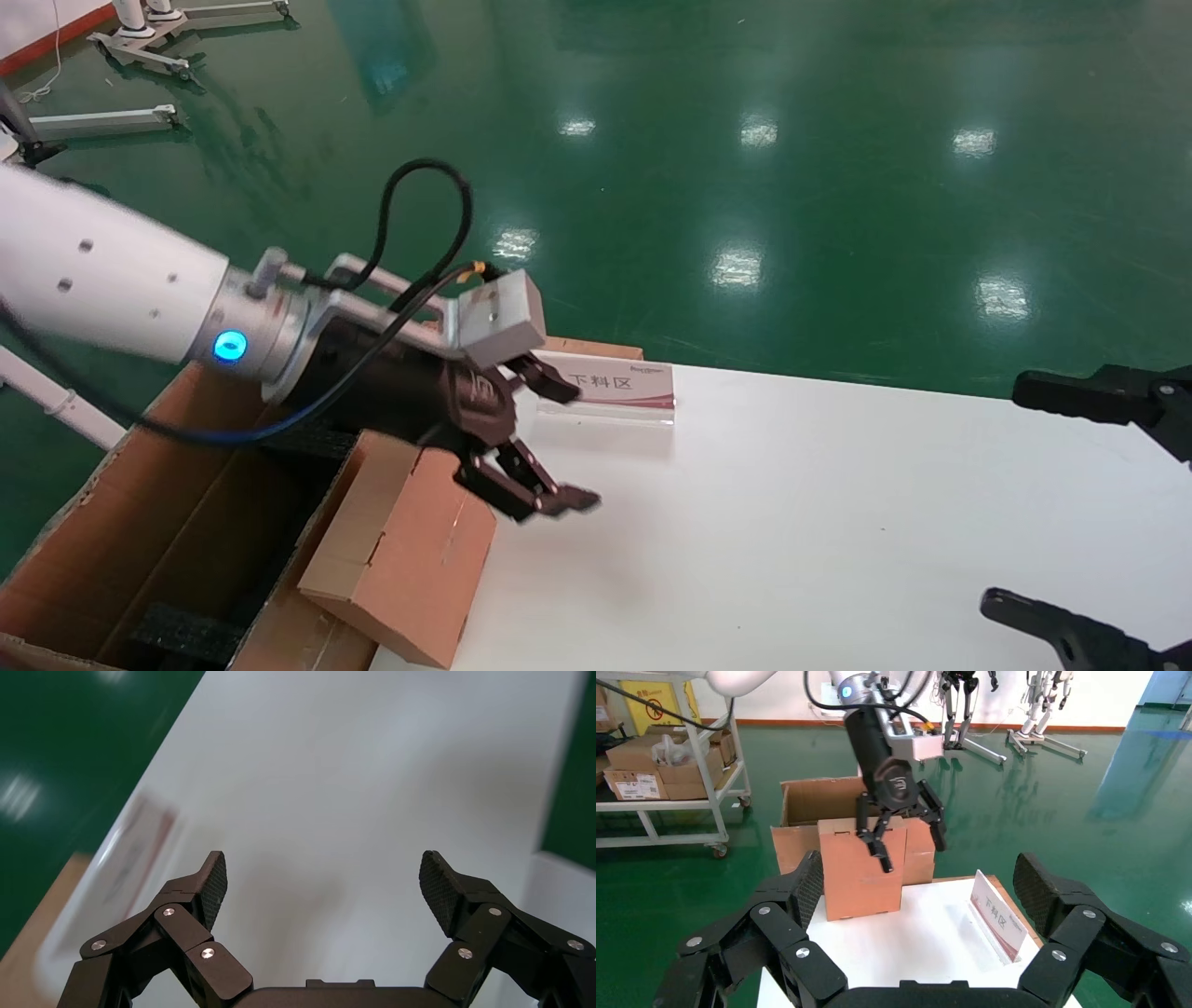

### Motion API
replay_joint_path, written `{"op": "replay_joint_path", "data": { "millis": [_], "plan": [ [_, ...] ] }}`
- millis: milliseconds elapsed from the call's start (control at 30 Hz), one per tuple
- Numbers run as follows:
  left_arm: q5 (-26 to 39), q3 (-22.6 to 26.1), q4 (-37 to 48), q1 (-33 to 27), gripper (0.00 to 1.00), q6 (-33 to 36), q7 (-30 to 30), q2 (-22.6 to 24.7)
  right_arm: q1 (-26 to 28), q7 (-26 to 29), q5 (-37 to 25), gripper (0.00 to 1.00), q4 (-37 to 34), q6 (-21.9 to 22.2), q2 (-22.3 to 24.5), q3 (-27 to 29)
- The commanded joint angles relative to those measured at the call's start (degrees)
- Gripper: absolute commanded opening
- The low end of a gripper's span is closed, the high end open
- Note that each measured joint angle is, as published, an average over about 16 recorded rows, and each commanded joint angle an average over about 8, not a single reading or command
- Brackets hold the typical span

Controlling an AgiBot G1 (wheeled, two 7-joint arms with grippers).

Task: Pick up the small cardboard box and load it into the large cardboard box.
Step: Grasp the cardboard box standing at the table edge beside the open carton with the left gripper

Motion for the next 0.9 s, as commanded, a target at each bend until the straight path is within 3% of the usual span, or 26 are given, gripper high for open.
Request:
{"op": "replay_joint_path", "data": {
  "millis": [33,200,367,600,900],
  "plan": [
    [4.63,2.23,-0.08,-3.47,1.0,0.95,-3.3,0.77,0.0,0.0,0.01,1.0,0.0,0.0,0.0,-0.01],
    [13.43,11.73,-0.13,-10.79,1.0,1.7,-13.12,2.44,0.01,-0.02,0.02,1.0,0.0,0.01,0.01,-0.03],
    [18.11,20.86,-0.25,-17.3,1.0,1.76,-21.93,3.35,0.01,-0.03,0.04,1.0,0.0,0.02,0.02,-0.05],
    [17.09,30.46,-0.3,-23.84,1.0,1.53,-31.31,3.65,0.02,-0.04,0.06,1.0,0.0,0.04,0.03,-0.08],
    [13.84,40.4,-0.3,-29.71,1.0,1.18,-39.18,3.97,0.03,-0.06,0.08,1.0,0.0,0.05,0.05,-0.12]
  ]
}}
